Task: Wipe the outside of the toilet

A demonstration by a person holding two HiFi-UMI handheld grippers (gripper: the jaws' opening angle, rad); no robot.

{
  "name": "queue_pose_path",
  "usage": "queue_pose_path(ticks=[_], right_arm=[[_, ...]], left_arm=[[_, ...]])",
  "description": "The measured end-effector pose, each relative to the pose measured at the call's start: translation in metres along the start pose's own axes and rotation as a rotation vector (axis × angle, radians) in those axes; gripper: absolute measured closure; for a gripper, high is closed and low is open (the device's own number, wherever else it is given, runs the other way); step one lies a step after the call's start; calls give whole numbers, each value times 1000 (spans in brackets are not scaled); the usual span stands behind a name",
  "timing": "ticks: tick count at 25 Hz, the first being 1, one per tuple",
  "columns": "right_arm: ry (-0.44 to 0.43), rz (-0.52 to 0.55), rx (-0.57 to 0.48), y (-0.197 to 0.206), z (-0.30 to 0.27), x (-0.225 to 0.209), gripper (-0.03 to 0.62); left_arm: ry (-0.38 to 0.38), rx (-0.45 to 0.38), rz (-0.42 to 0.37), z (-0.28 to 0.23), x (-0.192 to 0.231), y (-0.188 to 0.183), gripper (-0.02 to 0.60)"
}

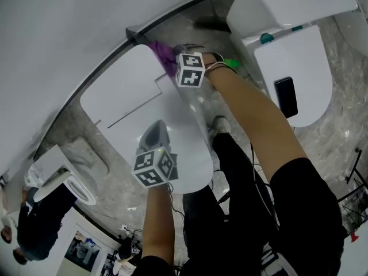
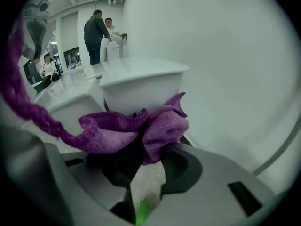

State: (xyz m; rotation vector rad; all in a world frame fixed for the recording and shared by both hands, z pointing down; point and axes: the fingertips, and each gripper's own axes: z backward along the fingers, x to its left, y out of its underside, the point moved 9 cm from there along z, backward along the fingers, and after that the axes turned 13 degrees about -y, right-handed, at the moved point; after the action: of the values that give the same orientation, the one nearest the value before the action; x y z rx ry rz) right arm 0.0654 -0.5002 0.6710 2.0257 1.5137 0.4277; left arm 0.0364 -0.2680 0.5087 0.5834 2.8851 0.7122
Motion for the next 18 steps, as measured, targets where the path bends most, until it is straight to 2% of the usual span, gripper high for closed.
queue_pose_path(ticks=[4, 9, 18], right_arm=[[-15, -4, -6, 9, -9, 6, 482], [-68, 12, 45, 31, -22, 37, 482], [-109, -41, 63, 54, -25, 87, 482]], left_arm=[[2, 24, 2, -13, -10, 9, 571], [3, 36, 28, -11, -16, 15, 571], [17, 64, -14, 2, -16, 38, 571]])
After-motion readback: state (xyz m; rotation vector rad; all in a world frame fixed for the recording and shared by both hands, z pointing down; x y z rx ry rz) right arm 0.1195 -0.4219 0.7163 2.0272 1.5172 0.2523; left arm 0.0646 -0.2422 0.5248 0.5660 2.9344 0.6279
